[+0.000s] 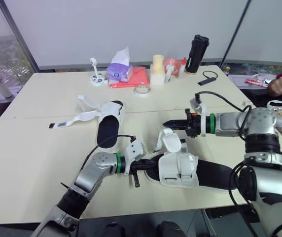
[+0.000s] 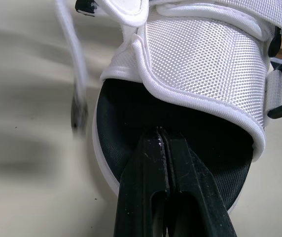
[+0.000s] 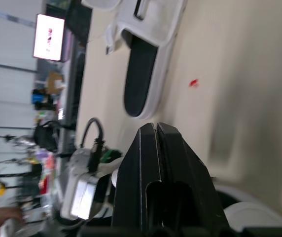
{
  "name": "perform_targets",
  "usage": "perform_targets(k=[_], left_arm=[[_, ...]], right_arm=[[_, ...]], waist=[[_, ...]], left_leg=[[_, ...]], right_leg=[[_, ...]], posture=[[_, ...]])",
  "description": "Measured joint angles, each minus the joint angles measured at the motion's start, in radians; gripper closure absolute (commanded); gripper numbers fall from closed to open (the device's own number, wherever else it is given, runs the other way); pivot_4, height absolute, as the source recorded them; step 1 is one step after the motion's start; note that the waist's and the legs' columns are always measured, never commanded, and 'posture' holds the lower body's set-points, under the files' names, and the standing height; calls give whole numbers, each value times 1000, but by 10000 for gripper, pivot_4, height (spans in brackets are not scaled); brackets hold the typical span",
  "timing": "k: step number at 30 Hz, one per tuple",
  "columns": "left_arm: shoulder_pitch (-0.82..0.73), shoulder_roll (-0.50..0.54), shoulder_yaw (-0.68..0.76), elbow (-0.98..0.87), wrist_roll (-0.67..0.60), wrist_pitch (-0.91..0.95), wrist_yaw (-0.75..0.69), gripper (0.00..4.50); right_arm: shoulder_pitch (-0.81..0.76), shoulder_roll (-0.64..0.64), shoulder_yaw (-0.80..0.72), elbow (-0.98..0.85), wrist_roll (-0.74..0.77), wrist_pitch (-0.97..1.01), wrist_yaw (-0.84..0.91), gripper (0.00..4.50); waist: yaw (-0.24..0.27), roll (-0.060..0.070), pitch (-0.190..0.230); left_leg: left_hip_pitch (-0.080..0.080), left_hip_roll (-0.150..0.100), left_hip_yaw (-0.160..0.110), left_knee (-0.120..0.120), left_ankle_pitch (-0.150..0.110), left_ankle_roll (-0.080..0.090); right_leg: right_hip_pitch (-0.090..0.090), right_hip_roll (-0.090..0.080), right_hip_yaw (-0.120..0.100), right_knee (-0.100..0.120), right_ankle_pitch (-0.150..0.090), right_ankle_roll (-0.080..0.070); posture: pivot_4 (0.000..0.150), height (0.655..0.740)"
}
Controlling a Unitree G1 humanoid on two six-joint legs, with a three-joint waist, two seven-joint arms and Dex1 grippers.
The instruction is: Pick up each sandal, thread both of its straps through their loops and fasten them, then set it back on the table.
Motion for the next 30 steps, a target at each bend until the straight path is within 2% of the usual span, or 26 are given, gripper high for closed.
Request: perform_targets(k=[1,4,8,16,22,30], left_arm=[[0,-1,0,0,0,0,1,45000],[2,-2,0,0,0,-6,2,45000],[3,-2,-1,1,0,-8,6,45000],[7,-3,-1,-1,0,-10,11,45000],[10,-3,-1,-3,0,-12,15,45000],[10,-3,-6,-3,0,-18,22,45000]], right_arm=[[-4,-14,14,0,-43,-37,40,44814],[-13,-61,57,-15,-133,-104,157,36102],[-18,-87,107,-54,-181,-71,279,16355],[-37,-155,162,-40,-262,42,433,16355],[-37,-154,167,-40,-294,66,496,16355],[-37,-42,150,-26,-351,43,485,16355]], waist=[[0,0,0],[0,0,0],[-1,0,0],[0,0,0],[0,0,0],[1,0,0]], left_leg=[[0,0,0,0,0,0],[0,0,1,0,0,0],[0,0,0,0,0,0],[0,0,-1,-1,0,0],[0,0,0,-1,0,0],[0,0,-1,-1,0,0]], right_leg=[[0,0,0,0,0,0],[0,0,0,-1,0,0],[0,0,0,-1,0,0],[0,-1,0,-1,-2,-2],[0,-1,0,-1,-1,-2],[0,-1,0,-1,-1,-1]], posture=[[1500,7400],[1500,7400],[1500,7400],[1500,7400],[1500,7400],[1500,7400]])
